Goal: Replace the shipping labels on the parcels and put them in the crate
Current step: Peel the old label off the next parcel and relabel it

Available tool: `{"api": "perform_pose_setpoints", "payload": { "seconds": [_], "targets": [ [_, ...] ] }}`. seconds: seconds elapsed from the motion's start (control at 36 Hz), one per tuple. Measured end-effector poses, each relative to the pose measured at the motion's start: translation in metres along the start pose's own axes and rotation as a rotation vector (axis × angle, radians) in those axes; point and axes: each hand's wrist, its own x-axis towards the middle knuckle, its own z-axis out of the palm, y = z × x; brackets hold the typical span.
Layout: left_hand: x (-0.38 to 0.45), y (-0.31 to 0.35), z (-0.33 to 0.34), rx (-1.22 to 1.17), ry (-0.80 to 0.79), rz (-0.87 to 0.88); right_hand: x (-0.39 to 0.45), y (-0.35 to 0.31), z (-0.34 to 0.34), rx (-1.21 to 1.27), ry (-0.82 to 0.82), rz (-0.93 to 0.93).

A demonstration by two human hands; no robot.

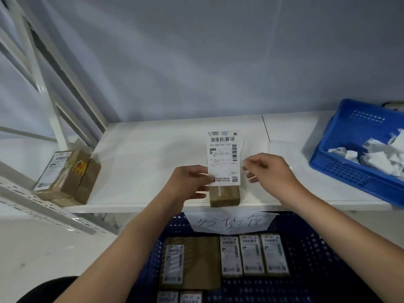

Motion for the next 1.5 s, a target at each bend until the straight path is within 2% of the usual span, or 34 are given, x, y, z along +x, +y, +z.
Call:
{"api": "perform_pose_setpoints", "payload": {
  "seconds": [0.19,0.36,0.42,0.61,0.97,1.14,1.31,1.5],
  "targets": [
    [0.007,-0.006,0.015,0.115,-0.055,-0.056,0.025,0.008,-0.005,0.157,-0.022,0.162],
    [0.008,-0.005,0.021,0.135,-0.028,-0.061,0.027,0.008,-0.008,0.227,-0.056,0.242],
    [0.008,-0.004,0.023,0.140,-0.024,-0.050,0.026,0.006,-0.006,0.249,-0.080,0.236],
    [0.007,-0.001,0.027,0.168,0.000,-0.083,0.024,0.007,-0.005,0.202,-0.013,0.146],
    [0.004,0.001,0.029,0.070,0.016,-0.118,0.026,0.006,-0.011,0.152,0.095,0.071],
    [0.005,-0.001,0.027,0.097,0.081,-0.078,0.024,0.011,-0.007,0.130,0.107,0.063],
    [0.012,-0.009,0.026,0.146,0.167,-0.074,0.027,0.003,-0.011,0.145,0.223,-0.001],
    [0.012,-0.005,0.026,0.041,0.137,-0.061,0.024,0.010,-0.009,0.220,0.112,0.113]
  ]
}}
